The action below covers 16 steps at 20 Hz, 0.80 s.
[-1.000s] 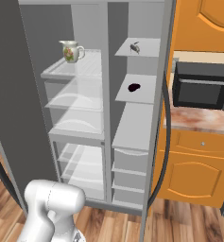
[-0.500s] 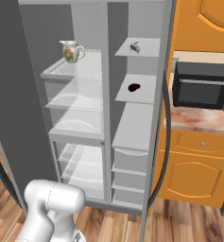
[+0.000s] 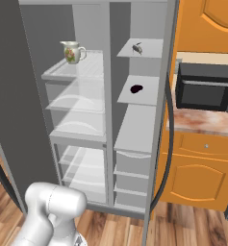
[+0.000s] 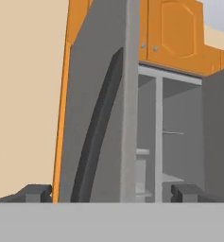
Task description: There's a fish in the fridge that needs to be moved to the freezer for freezing. Pick up the fish from the fridge, place it on any shelf in the freezer, and close the fridge and freezer doors when done.
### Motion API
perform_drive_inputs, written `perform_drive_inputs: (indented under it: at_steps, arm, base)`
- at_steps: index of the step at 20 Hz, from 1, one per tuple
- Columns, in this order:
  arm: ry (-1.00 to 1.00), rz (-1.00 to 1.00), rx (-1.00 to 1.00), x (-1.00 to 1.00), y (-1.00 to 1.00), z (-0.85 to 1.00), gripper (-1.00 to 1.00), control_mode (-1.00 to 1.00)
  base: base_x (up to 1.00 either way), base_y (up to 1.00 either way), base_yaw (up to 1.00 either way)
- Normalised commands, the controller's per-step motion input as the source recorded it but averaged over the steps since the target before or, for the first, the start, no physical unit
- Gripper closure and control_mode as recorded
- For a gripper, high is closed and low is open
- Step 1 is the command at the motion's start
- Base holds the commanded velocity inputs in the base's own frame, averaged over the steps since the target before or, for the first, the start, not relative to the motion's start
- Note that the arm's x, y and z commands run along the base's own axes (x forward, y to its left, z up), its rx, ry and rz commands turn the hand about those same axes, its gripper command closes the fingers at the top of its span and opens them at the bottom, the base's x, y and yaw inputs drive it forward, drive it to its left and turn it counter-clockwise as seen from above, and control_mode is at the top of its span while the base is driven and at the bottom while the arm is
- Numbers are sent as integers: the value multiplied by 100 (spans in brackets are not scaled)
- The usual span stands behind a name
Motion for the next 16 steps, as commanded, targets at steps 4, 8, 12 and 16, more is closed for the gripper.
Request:
perform_drive_inputs:
  at_steps: [4,8,12,16]
  arm:
    - [0,0,4,41,26,-34,-100,-100]
    - [2,0,2,21,18,-17,-100,-100]
    - [2,0,2,6,9,-19,-100,-100]
    - [7,-2,0,33,37,-23,-100,-100]
  base:
    - [0,0,0]
    - [0,0,0]
    - [0,0,0]
    - [0,0,0]
